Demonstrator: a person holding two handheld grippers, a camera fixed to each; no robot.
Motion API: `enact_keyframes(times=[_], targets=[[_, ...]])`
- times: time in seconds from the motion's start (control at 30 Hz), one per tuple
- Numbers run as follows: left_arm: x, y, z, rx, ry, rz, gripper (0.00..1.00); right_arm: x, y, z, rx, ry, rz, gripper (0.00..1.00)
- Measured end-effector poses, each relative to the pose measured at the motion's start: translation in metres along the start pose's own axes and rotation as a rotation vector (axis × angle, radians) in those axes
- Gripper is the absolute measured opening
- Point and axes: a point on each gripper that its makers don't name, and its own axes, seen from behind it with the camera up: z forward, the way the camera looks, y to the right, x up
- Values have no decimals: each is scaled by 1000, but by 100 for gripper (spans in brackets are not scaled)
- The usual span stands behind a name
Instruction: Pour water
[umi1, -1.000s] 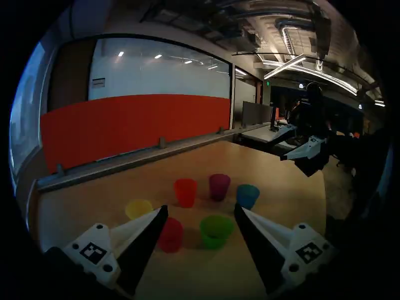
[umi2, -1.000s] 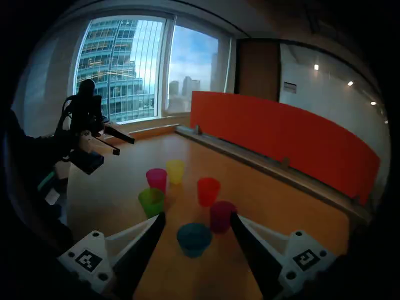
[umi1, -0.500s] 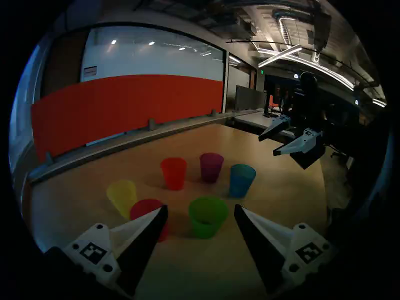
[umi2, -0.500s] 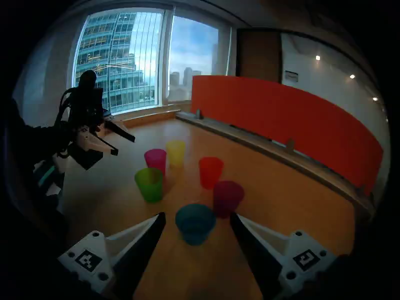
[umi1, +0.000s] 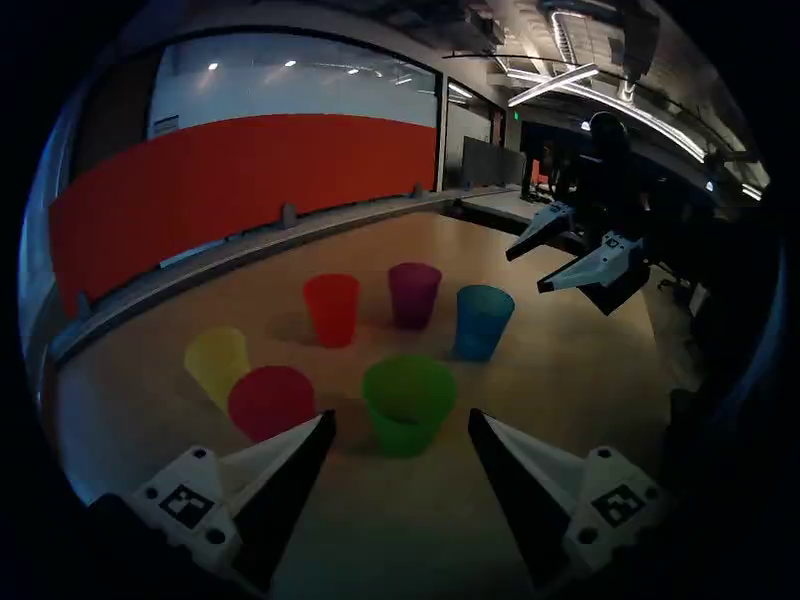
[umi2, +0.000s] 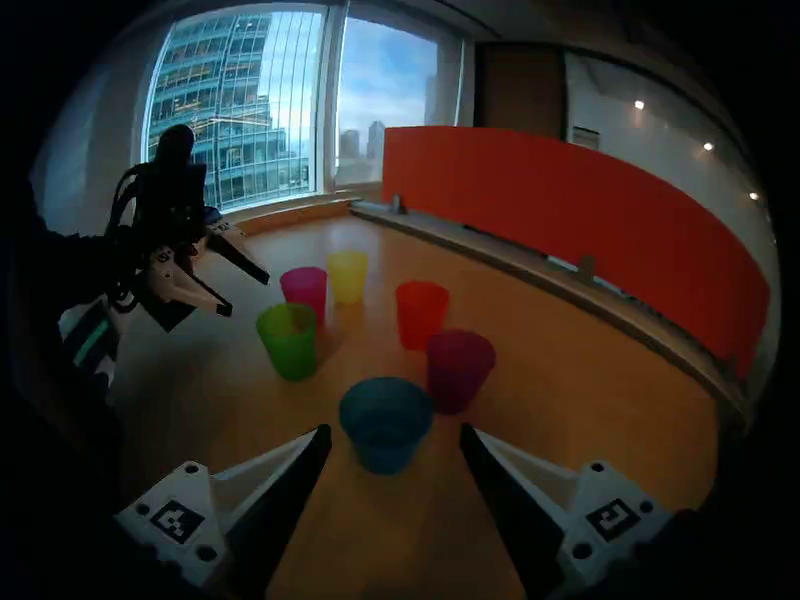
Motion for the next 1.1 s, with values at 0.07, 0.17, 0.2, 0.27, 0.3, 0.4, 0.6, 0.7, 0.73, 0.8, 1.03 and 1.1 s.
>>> enact_keyframes(times=[0.07, 0.17, 0.2, 0.27, 0.3, 0.4, 0.6, 0.7, 0.73, 0.8, 1.03, 1.1], targets=[[-3, 0, 4, -2, -11, 5, 98, -3, 0, 4, 0, -7, -6, 100], [-10, 1, 10, -5, -31, 12, 99, -7, 0, 9, 2, -17, -13, 100], [-11, 1, 12, -6, -37, 15, 99, -9, 0, 10, 3, -20, -14, 100], [-15, 1, 16, -8, -49, 20, 99, -11, 0, 14, 5, -25, -17, 100], [-17, 1, 18, -9, -53, 21, 99, -12, 0, 15, 6, -27, -17, 100], [-21, 2, 25, -11, -65, 26, 98, -16, 0, 21, 10, -35, -16, 100], [-26, 2, 35, -17, -80, 29, 99, -22, -2, 33, 20, -48, -13, 100], [-27, 2, 40, -18, -84, 30, 99, -24, -3, 38, 25, -56, -16, 100], [-27, 2, 41, -19, -85, 32, 99, -25, -3, 40, 26, -59, -18, 100], [-26, 2, 44, -21, -86, 35, 99, -26, -4, 44, 28, -64, -21, 100], [-22, 2, 53, -24, -86, 38, 99, -26, -8, 55, 39, -71, -27, 100], [-21, 2, 55, -26, -84, 37, 99, -26, -8, 58, 42, -71, -26, 100]])
